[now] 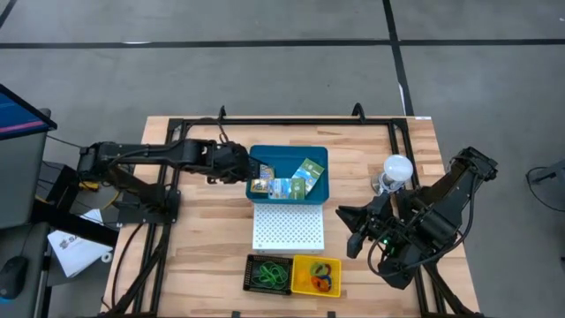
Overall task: Pick & Place Office Desk Supplies
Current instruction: Put the yellow bin on the shelf
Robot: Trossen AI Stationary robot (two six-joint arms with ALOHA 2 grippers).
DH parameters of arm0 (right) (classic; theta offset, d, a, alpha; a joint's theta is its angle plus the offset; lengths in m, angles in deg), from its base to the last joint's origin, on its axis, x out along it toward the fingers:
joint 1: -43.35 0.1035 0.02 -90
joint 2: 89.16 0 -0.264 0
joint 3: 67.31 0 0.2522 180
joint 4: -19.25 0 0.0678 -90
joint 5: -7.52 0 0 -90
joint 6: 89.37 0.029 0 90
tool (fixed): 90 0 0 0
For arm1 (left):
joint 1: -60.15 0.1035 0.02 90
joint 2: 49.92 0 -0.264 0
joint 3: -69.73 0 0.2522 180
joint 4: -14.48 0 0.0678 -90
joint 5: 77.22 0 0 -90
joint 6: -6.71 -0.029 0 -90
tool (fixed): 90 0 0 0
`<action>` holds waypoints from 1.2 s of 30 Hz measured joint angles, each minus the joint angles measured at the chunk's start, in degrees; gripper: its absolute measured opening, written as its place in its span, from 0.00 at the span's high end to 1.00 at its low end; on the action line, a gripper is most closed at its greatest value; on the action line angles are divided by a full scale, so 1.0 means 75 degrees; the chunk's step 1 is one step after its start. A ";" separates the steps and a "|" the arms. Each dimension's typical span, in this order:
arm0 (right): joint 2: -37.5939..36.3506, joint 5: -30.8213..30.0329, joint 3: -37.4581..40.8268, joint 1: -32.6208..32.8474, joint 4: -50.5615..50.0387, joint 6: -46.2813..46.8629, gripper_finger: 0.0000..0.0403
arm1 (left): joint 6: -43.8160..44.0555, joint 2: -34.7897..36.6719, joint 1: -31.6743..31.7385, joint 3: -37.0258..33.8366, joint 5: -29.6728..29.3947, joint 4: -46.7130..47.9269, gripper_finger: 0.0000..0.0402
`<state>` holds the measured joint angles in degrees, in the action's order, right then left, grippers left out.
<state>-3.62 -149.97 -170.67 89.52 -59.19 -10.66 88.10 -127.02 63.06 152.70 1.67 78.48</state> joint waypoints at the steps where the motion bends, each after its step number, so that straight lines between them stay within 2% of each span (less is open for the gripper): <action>1: 0.0000 -0.0002 0.0000 0.0000 0.0002 -0.0002 0.86 | -0.0002 0.0060 0.0000 0.0003 -0.0094 -0.0049 0.73; 13: 0.0000 0.0001 0.0003 0.0000 0.0065 -0.0004 0.86 | -0.0059 0.1337 0.0000 0.0002 -0.0525 0.0118 0.73; 20: 0.0000 0.0018 -0.0002 0.0100 0.0058 0.0072 0.86 | -0.0842 0.2415 -0.0267 0.0006 -0.0263 -0.0227 0.73; 24: 0.0000 0.0114 0.0000 0.0247 -0.0011 0.0432 0.86 | -0.1523 0.2951 -0.0643 0.0006 0.0241 -0.0145 0.73; 27: 0.0000 0.0477 0.0031 0.0300 -0.0114 0.1082 0.86 | -0.2042 0.3194 -0.1042 0.0006 0.0684 -0.0070 0.73; 30: 0.0000 0.1042 0.0266 0.0334 -0.0087 0.2083 0.86 | -0.2449 0.3387 -0.1525 0.0003 0.0706 0.0050 0.73; 36: 0.0267 0.2963 0.1024 0.0529 0.0398 0.4570 0.86 | -0.2890 0.3480 -0.2235 0.0003 0.0300 0.0178 0.73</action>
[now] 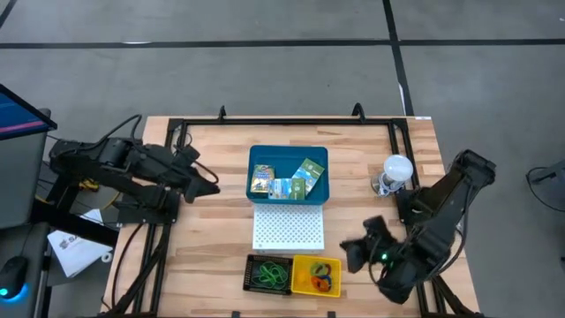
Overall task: Pick & Place Office Desk Supplies
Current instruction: Put the yellow bin on the shelf
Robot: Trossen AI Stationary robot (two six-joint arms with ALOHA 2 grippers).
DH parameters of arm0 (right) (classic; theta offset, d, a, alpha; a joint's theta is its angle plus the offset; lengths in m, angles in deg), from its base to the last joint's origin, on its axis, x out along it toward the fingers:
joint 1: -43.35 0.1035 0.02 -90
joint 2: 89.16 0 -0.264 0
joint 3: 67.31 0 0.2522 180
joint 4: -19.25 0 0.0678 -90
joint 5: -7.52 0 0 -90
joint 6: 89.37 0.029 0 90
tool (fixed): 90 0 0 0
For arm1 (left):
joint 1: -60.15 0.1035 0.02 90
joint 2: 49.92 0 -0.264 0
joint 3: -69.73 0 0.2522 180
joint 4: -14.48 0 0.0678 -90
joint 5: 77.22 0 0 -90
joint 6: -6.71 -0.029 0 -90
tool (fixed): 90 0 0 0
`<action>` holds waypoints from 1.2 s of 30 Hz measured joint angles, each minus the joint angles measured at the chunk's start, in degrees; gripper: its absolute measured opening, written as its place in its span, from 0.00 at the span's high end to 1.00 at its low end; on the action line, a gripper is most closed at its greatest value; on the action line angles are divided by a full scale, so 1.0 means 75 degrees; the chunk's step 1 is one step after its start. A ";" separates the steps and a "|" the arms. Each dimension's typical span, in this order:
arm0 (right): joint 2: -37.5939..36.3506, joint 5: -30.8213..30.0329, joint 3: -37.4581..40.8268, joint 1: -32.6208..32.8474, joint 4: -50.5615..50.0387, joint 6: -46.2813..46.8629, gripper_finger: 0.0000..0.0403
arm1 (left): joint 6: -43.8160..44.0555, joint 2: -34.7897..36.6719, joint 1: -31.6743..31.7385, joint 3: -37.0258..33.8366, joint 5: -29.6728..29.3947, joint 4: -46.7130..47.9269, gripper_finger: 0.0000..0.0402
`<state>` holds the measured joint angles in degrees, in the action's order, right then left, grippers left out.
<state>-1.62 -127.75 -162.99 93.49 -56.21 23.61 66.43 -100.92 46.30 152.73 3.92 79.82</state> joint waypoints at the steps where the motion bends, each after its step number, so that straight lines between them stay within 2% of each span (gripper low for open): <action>1: 0.0140 0.0499 0.0032 0.0050 -0.0017 0.0401 0.86 | -0.0107 0.0004 -0.0097 0.0000 -0.0082 0.0000 0.73; 6: 0.1003 0.3167 0.0025 0.0077 0.0450 0.1527 0.86 | -0.0748 -0.0051 -0.0596 0.0000 -0.0559 0.0001 0.73; 8: 0.1304 0.3656 -0.0010 0.0141 0.0916 0.1772 0.86 | -0.0926 -0.0074 -0.0744 0.0000 -0.0674 0.0011 0.73; 12: 0.2041 0.3962 -0.0391 0.0114 0.1398 0.2362 0.86 | -0.0983 -0.0118 -0.1071 0.0000 -0.0927 0.0004 0.73; 20: 0.3239 0.4097 -0.1133 -0.0459 0.1344 0.2393 0.86 | -0.1124 -0.0120 -0.1634 0.0000 -0.1332 -0.0035 0.73; 25: 0.3375 0.4397 -0.1243 -0.0552 0.0977 0.2366 0.86 | -0.1115 -0.0119 -0.1751 0.0000 -0.1353 -0.0073 0.73; 30: 0.3136 0.4358 -0.1251 -0.0492 0.0350 0.2291 0.86 | -0.1123 -0.0119 -0.1751 0.0000 -0.1353 -0.0190 0.73; 33: 0.3024 0.4234 -0.1249 -0.0441 0.0227 0.1613 0.86 | -0.1204 -0.0119 -0.1751 0.0000 -0.1373 -0.0289 0.73; 36: 0.2982 0.3951 -0.1257 -0.0482 0.1063 -0.0327 0.86 | -0.1362 -0.0119 -0.1751 0.0000 -0.1377 -0.0422 0.73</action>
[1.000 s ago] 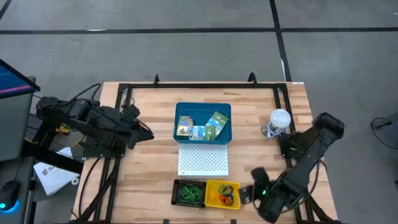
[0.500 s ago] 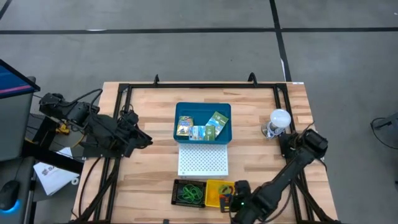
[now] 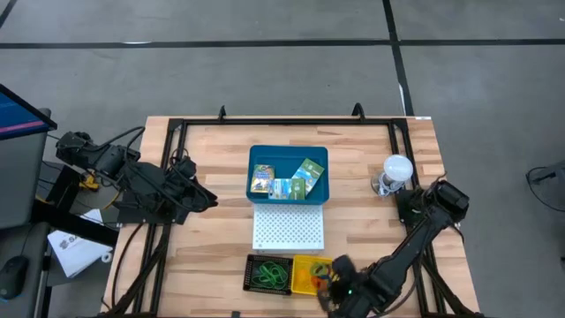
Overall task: Pick & Place Office Desk Supplies
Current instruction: Put the yellow bin on the shelf
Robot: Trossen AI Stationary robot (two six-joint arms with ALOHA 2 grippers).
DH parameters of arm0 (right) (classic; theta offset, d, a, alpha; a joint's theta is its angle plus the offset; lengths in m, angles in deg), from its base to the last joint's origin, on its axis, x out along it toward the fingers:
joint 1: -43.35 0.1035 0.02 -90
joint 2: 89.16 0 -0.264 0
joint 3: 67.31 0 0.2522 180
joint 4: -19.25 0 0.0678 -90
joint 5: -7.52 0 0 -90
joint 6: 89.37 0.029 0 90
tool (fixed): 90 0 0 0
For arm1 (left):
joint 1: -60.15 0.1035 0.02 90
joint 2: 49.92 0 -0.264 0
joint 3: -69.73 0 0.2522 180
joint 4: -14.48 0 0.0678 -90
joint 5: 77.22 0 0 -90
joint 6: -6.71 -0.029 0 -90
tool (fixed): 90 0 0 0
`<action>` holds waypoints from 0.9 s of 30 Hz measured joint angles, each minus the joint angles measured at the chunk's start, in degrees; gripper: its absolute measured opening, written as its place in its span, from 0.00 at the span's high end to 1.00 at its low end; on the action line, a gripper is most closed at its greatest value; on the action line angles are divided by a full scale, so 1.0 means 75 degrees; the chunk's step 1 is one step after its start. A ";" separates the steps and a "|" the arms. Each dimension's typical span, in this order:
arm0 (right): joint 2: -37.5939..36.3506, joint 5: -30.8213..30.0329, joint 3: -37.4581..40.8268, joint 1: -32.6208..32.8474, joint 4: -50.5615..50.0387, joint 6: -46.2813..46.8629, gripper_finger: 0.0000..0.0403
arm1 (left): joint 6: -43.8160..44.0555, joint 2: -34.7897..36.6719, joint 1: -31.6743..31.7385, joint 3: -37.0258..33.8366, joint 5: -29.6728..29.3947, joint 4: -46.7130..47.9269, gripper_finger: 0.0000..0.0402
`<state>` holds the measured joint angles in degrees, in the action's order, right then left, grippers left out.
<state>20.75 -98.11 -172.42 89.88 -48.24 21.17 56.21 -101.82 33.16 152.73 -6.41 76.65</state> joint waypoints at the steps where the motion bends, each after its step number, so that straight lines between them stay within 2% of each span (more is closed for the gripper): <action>1: 0.0000 -0.0088 -0.0025 -0.0008 0.0426 -0.0795 0.86 | -0.0003 -0.0001 0.0000 0.0000 -0.0006 -0.0024 0.73; 5: 0.0008 -0.0182 -0.0033 -0.0178 0.1422 -0.3678 0.85 | 0.0000 -0.0003 0.0000 0.0000 -0.0079 -0.0019 0.73; 11: 0.0012 -0.0158 -0.0033 -0.0450 0.1357 -0.6861 0.76 | 0.0088 -0.0123 0.0000 0.0000 -0.0163 -0.0253 0.73; 15: 0.0012 -0.0144 -0.0030 -0.0620 0.1143 -0.7349 0.64 | 0.0111 -0.0353 -0.0011 0.0000 -0.0165 -0.0350 0.73; 20: 0.0017 -0.0141 -0.0030 -0.0631 0.1068 -0.7367 0.51 | 0.0118 -0.0747 -0.0161 0.0000 -0.0162 -0.0356 0.73; 27: 0.0405 0.0480 -0.0026 -0.0476 0.1364 -0.6838 0.44 | 0.0119 -0.1172 -0.0348 0.0000 -0.0166 -0.0351 0.73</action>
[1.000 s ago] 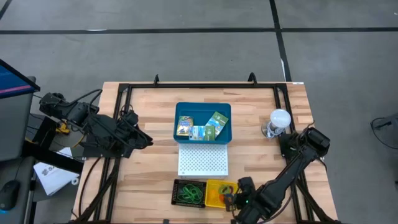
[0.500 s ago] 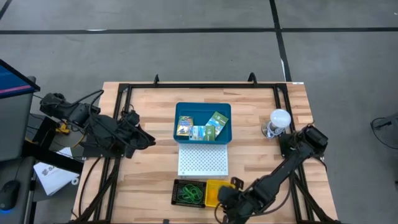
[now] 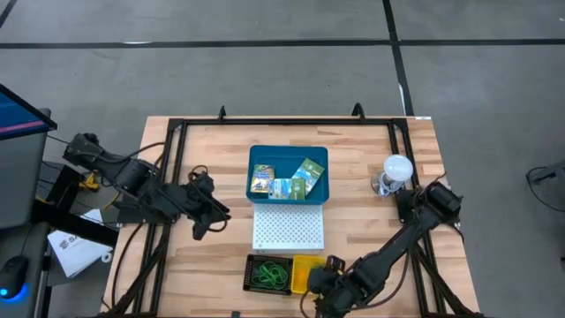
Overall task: Pick & Place Office Desk Supplies
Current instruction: Put the yellow bin on the shelf
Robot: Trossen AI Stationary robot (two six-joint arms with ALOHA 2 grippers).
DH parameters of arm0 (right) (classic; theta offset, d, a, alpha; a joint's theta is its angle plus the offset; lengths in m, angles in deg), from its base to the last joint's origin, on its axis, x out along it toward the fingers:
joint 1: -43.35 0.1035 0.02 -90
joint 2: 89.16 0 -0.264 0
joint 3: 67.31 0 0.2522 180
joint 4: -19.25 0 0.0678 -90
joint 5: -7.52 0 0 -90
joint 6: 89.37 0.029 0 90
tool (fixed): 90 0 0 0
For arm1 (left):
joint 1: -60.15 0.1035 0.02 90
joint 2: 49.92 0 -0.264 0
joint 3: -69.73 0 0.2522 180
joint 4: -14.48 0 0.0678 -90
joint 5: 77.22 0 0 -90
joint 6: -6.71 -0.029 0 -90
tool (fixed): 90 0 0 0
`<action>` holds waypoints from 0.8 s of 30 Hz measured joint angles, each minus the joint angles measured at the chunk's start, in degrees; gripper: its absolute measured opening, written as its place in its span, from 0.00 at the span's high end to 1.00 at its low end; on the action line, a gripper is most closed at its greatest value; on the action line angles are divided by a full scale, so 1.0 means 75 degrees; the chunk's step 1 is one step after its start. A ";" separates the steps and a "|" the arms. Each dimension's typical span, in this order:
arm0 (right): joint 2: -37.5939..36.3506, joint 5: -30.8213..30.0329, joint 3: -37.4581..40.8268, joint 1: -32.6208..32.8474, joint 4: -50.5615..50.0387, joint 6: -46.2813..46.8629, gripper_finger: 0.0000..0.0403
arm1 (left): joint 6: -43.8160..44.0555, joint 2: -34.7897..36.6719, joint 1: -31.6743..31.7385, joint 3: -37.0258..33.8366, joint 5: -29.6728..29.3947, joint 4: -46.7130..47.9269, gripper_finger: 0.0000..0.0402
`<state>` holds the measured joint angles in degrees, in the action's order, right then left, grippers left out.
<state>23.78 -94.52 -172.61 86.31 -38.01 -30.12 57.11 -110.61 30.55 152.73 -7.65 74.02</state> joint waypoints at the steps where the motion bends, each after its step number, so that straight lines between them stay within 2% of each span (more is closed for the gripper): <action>1: 0.0064 0.0006 0.0005 0.0031 -0.0049 -0.0043 0.44 | 0.0003 -0.0016 -0.0027 0.0000 -0.0020 0.0005 0.73; 19: 0.1103 0.0556 0.0002 -0.0248 0.0298 -0.1104 0.50 | 0.0177 0.0304 -0.0084 0.0003 -0.0140 0.0038 0.73; 24: 0.1108 0.0433 0.0002 -0.0225 0.0011 -0.1184 0.58 | 0.0265 0.0304 -0.0089 0.0003 -0.0138 0.0038 0.73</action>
<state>32.09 -91.27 -172.59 84.62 -37.93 -39.01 59.09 -108.33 29.88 152.75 -8.69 74.31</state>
